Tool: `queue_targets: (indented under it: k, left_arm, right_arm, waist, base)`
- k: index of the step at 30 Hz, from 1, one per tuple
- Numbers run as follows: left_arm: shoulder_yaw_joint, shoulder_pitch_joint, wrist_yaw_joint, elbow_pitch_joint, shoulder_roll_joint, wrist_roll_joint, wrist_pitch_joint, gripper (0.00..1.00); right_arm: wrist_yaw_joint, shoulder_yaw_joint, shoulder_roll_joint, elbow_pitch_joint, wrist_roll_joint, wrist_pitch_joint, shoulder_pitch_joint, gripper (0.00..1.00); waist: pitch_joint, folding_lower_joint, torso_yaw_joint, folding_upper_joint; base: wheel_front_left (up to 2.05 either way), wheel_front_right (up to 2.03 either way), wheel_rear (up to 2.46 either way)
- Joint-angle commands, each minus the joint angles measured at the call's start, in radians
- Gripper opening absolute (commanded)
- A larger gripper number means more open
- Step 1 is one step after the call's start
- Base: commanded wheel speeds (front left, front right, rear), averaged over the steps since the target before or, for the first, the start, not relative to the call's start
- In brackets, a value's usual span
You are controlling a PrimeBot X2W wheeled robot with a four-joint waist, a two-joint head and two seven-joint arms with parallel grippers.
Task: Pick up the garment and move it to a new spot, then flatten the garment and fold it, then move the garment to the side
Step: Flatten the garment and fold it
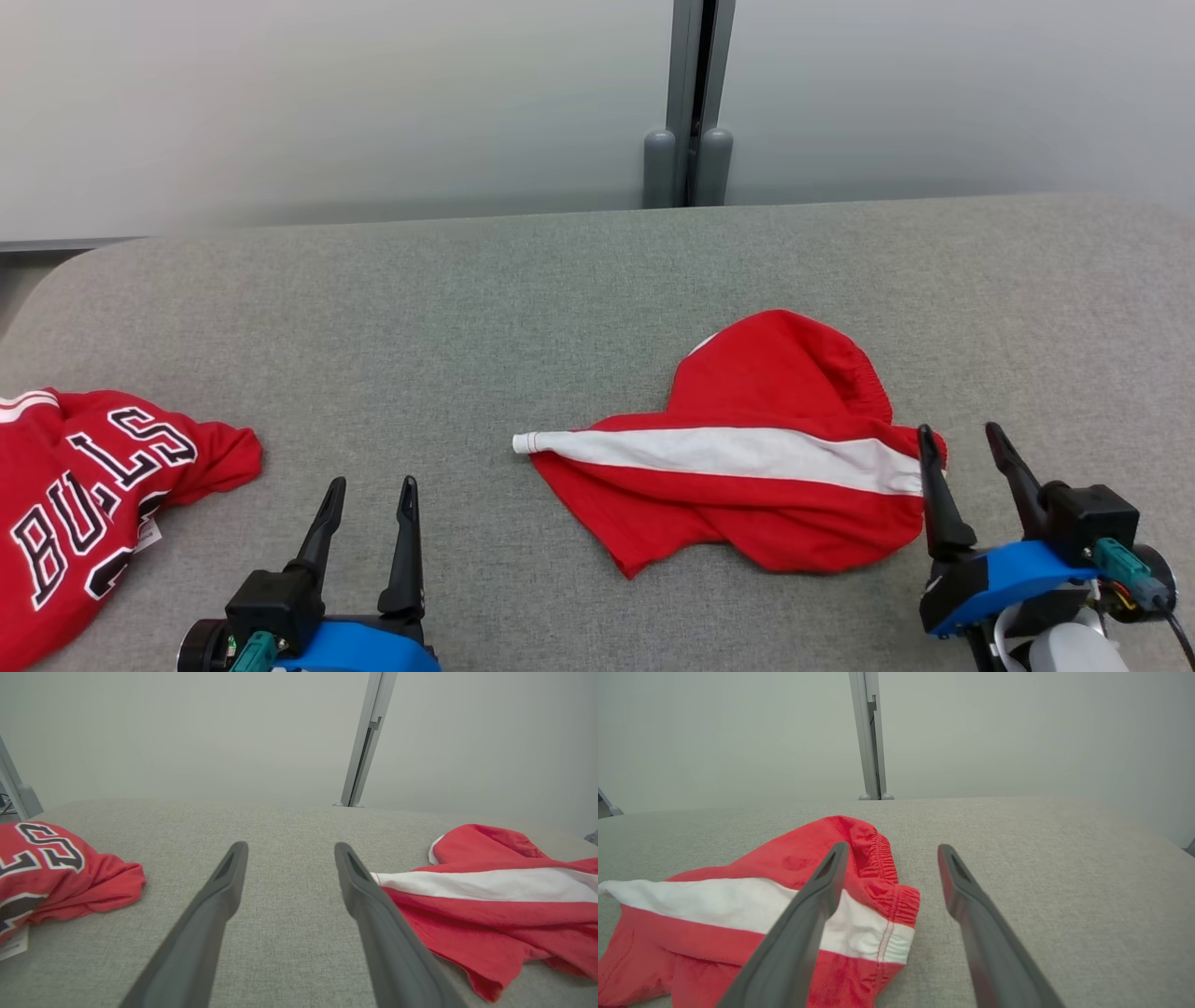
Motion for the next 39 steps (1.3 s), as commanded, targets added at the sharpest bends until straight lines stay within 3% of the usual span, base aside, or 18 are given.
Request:
queue_targets:
  k: [1,4,10,19,20,21,22,24,32,39]
  left_arm:
    - [-0.001,-0.013,0.003,-0.004,0.004,0.003,0.003,1.0]
    - [-0.008,-0.018,0.001,-0.013,0.007,0.0,0.004,1.0]
    - [-0.013,-0.026,0.001,-0.015,0.011,-0.002,0.005,1.0]
    - [-0.03,-0.047,-0.006,-0.014,0.013,-0.003,0.006,1.0]
    - [-0.032,-0.047,-0.008,-0.014,0.012,-0.007,0.007,1.0]
    - [-0.036,-0.048,-0.012,-0.015,0.01,-0.009,0.01,1.0]
    - [-0.05,-0.057,-0.024,-0.018,0.009,-0.009,0.017,1.0]
    - [-0.069,-0.07,-0.04,-0.02,0.007,-0.008,0.032,1.0]
    - [-0.179,-0.176,-0.106,0.04,-0.006,-0.071,0.216,1.0]
    - [-0.215,-0.292,-0.118,0.163,0.018,-0.096,0.295,1.0]
  right_arm:
    - [0.0,-0.006,0.0,0.004,-0.007,0.005,0.005,1.0]
    - [0.0,-0.029,0.0,0.011,0.015,0.075,0.027,1.0]
    - [0.0,0.019,0.0,-0.002,0.059,0.196,-0.002,1.0]
    - [0.0,0.083,-0.076,0.022,0.126,0.391,-0.056,1.0]
    - [0.0,0.084,-0.082,0.018,0.132,0.396,-0.056,0.82]
    - [0.0,0.086,-0.088,0.011,0.139,0.394,-0.054,0.53]
    - [0.0,0.091,-0.094,-0.001,0.152,0.389,-0.048,0.31]
    - [0.0,0.096,-0.1,-0.017,0.159,0.383,-0.038,0.0]
    - [0.0,0.118,-0.11,-0.06,0.142,0.375,-0.029,0.0]
    - [0.0,0.15,-0.098,-0.063,0.15,0.362,-0.054,0.0]
  waist:
    - [0.003,0.0,0.0,0.0]
    - [0.021,0.0,-0.002,0.0]
    - [0.045,0.0,-0.004,0.0]
    - [0.071,0.0,0.024,0.0]
    - [0.071,0.0,0.027,0.0]
    - [0.071,0.0,0.029,0.0]
    - [0.069,0.0,0.032,0.0]
    - [0.068,0.0,0.032,0.0]
    - [0.074,0.0,0.007,0.0]
    - [0.104,0.0,-0.026,0.0]
  base:
    - [0.0,0.0,0.0]
    - [0.0,0.0,0.0]
    - [0.0,0.0,0.0]
    - [0.0,0.0,0.0]
    - [0.0,0.0,0.0]
    - [0.0,0.0,0.0]
    - [0.0,0.0,0.0]
    - [0.0,0.0,0.0]
    - [0.0,0.0,0.0]
    - [0.0,0.0,0.0]
